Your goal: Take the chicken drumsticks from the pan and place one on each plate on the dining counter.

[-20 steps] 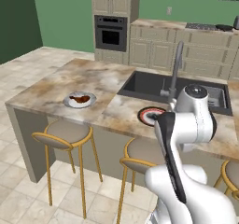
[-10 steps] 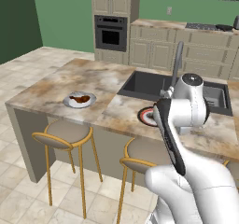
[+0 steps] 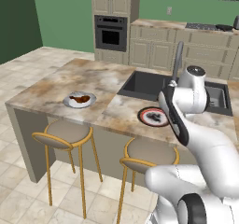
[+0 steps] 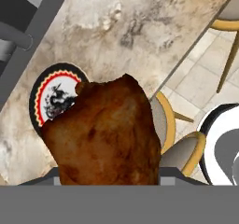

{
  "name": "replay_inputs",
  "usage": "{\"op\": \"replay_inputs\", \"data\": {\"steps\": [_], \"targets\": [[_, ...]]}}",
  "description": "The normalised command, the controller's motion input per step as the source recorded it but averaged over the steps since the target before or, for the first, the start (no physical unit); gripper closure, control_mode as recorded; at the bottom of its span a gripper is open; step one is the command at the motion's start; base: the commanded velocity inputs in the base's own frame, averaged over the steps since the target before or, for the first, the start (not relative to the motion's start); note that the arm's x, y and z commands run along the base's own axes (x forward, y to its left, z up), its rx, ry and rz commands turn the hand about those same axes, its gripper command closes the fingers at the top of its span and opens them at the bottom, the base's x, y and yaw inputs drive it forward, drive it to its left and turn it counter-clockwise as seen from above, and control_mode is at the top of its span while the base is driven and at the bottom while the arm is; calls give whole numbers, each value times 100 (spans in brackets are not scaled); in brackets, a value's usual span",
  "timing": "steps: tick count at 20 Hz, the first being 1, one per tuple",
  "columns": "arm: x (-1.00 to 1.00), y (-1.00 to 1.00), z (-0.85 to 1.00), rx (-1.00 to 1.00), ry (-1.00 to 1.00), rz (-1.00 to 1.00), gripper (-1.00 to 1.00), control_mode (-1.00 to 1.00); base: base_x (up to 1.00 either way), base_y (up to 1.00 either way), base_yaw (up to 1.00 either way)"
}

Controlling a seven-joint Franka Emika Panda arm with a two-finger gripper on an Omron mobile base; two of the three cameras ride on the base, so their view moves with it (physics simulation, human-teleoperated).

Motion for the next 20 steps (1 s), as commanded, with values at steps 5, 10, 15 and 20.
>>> {"op": "replay_inputs", "data": {"steps": [5, 10, 15, 20], "targets": [[52, -6, -37, 0, 6, 11, 100, -100, 0, 0, 0], [46, 0, -54, -3, 10, 7, 100, -100, 0, 0, 0], [43, 0, -55, -1, 9, 5, 100, -100, 0, 0, 0], [52, -17, -38, 0, 12, 4, 100, -100, 0, 0, 0]]}}
